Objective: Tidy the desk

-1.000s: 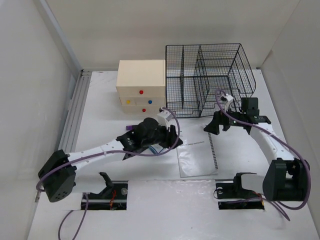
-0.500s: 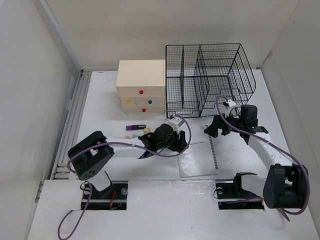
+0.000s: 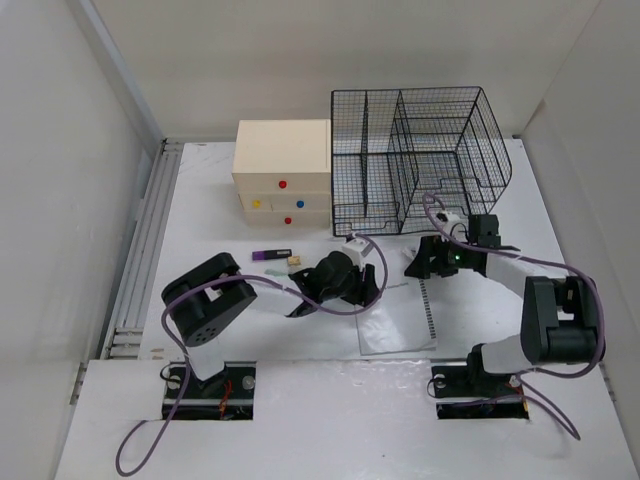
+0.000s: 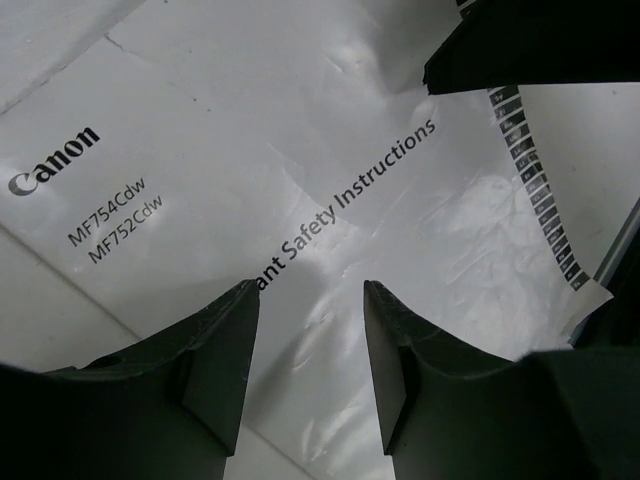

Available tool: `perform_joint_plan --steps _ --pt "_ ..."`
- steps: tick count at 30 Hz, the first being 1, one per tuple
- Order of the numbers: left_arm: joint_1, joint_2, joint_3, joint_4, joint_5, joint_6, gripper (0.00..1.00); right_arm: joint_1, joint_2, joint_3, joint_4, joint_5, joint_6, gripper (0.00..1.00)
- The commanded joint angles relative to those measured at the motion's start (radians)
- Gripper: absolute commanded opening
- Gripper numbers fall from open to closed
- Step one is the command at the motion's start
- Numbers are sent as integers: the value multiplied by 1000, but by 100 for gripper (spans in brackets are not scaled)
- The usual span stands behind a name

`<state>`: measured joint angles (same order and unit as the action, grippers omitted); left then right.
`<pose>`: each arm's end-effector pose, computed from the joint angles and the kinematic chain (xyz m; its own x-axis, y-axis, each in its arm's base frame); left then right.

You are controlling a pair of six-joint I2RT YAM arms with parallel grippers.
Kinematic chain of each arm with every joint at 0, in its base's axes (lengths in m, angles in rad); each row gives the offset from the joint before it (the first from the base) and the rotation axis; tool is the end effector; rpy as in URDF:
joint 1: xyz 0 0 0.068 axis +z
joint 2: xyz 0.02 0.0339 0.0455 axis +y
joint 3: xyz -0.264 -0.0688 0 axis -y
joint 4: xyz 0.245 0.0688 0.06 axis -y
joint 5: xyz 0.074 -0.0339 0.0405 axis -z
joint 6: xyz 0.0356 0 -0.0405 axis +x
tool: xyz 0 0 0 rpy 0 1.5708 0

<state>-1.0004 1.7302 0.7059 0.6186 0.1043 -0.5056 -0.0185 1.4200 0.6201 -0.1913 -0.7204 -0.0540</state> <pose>0.1810 -0.2890 0.1528 -0.6169 0.0695 -0.7840 0.6744 0.5603 -0.4810 0.2497 0.0189 0.1563 -0.8166 -0.0255 -0.5767 -0.3920 0.7578 0.5216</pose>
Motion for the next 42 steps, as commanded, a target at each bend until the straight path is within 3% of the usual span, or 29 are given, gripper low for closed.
perform_joint_plan --steps 1,5,11,12,13,16,17,19,21,23,24,28,33,38,42 --pt "-4 18 49 50 29 -5 43 -3 19 26 52 -31 6 92" --pt "-4 52 49 50 47 -14 37 19 74 36 52 -63 16 87" --pt "-4 152 99 50 118 -14 31 57 106 56 18 -128 6 67" --pt "-4 176 109 50 136 -23 31 57 106 56 18 -142 6 62" --pt "-4 189 109 50 147 -24 31 57 97 56 18 -154 6 47" --pt "-4 230 148 50 182 -24 30 57 56 56 9 -166 -4 23" --pt "-4 230 149 50 183 -24 30 57 43 56 9 -166 -4 10" --pt "-4 241 161 50 183 -24 30 57 7 56 9 -166 -4 0" --pt "-4 241 172 50 183 -24 30 46 -18 56 -2 -195 -13 0" --pt "-4 189 172 50 173 -11 38 19 -65 66 -13 -224 -29 0" --pt "-4 163 159 50 173 -11 54 19 -81 81 -46 -225 -43 0" --pt "-4 -33 147 -8 164 21 79 19 -170 171 -176 -234 -154 0" --pt "-14 -364 171 -165 125 65 82 9 -323 266 -309 -252 -271 0" --pt "-14 -587 214 -318 67 93 83 9 -466 360 -411 -218 -345 0" --pt "-14 -731 224 -404 5 113 84 9 -567 534 -422 -154 -363 0"
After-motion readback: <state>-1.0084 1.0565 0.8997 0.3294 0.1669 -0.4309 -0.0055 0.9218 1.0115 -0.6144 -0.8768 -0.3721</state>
